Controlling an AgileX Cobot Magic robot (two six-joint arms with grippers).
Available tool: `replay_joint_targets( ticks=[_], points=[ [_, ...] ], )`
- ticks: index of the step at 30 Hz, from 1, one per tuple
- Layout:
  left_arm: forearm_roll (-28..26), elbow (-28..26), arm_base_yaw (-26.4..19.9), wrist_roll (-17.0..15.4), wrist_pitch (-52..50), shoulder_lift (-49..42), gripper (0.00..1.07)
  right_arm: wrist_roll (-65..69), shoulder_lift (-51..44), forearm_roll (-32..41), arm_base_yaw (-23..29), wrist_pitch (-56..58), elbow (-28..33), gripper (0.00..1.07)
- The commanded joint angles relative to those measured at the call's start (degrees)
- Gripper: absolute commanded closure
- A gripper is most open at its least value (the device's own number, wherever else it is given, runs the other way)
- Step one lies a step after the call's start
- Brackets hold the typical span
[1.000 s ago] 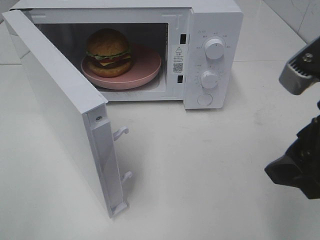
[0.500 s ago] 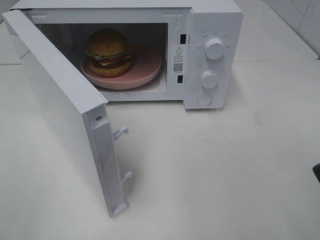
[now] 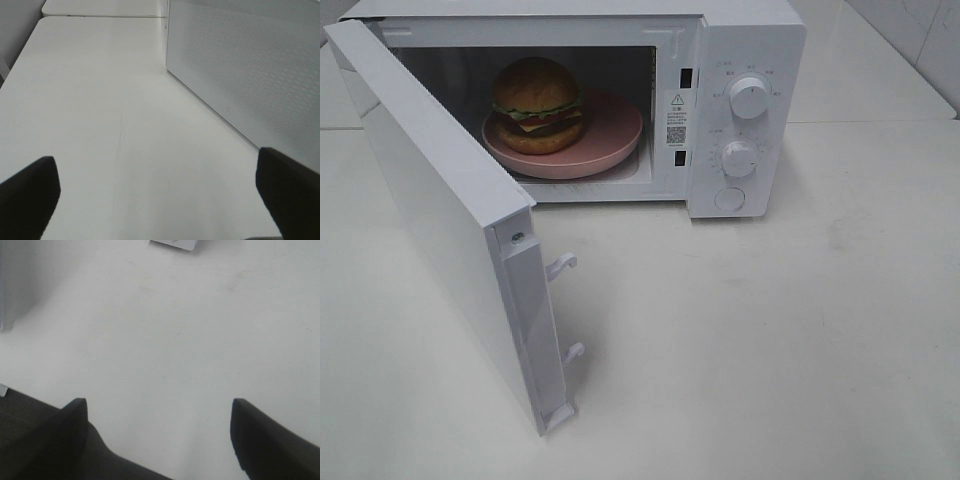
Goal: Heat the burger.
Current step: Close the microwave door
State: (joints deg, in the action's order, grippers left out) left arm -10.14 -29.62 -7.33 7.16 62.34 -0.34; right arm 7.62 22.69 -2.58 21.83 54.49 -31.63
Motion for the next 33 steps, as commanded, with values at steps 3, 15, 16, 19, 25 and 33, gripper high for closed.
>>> replay_joint_targets(
  ticks=[3,15,16,19,25,33],
  points=[
    [-0.1,0.0,0.1,-0.2,-0.8,-0.9,0.07,0.2,-5.6,0.6,-4.8,-2.5,1.4,0.31],
    [-0.1,0.0,0.1,-0.2,-0.8,-0.9,0.07,0.2,-17.5,2.9,-15.2,1.3,2.1,0.32],
    [-0.1,0.0,0.1,-0.2,-0.8,-0.9,0.07,0.2,-18.3,3.1,-15.6,2.1,2.6,0.32],
    [-0.1,0.0,0.1,-0.2,-0.8,-0.9,0.07,-0.2,-20.6,3.6,-16.4,2.6,3.1,0.32],
    [-0.1,0.0,0.1,-0.2,-0.8,-0.9,0.07,-0.3,-24.7,3.6,-17.9,2.6,3.1,0.32],
    [-0.2,0.0,0.1,-0.2,-0.8,-0.9,0.07,-0.5,-24.6,3.7,-17.8,2.6,3.1,0.32]
  ],
)
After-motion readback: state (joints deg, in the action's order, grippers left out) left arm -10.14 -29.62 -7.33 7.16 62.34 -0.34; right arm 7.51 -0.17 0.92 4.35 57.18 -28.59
